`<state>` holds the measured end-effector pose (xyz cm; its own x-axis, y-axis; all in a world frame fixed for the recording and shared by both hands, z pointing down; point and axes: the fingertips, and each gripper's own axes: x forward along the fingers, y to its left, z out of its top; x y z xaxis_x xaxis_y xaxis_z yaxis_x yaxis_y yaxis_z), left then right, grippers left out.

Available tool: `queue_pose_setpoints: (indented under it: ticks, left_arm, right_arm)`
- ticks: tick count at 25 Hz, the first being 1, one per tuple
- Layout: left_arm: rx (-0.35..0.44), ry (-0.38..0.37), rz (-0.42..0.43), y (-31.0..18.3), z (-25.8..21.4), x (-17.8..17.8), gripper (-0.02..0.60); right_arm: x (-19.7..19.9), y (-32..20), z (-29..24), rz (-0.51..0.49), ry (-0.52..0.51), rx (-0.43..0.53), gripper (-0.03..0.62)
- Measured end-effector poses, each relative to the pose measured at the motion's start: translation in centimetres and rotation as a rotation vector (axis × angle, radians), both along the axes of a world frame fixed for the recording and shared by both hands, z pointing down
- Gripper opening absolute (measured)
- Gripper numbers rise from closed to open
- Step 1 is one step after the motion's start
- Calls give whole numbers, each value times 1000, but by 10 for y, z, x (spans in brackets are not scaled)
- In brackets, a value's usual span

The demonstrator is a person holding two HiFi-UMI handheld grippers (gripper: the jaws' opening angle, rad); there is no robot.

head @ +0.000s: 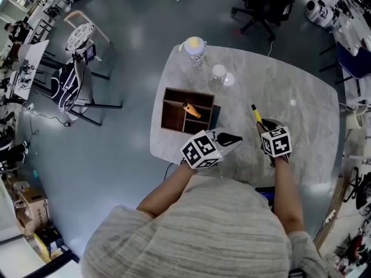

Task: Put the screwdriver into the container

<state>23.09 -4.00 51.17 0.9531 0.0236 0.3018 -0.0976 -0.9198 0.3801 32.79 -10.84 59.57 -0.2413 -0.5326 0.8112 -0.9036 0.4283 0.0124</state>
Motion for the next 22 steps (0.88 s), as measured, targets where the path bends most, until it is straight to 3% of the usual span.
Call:
queue_pose_setpoints:
  ticks: [12,22]
  left_arm:
    - [26,-30,-58,-7,-10,-60,15]
    - [34,-37,-96,-13,-12,-91,15]
  right_arm:
    - [-70,-10,-43,-105,-3,53,67]
    - [-131,-4,-73,-358,85,-17,67]
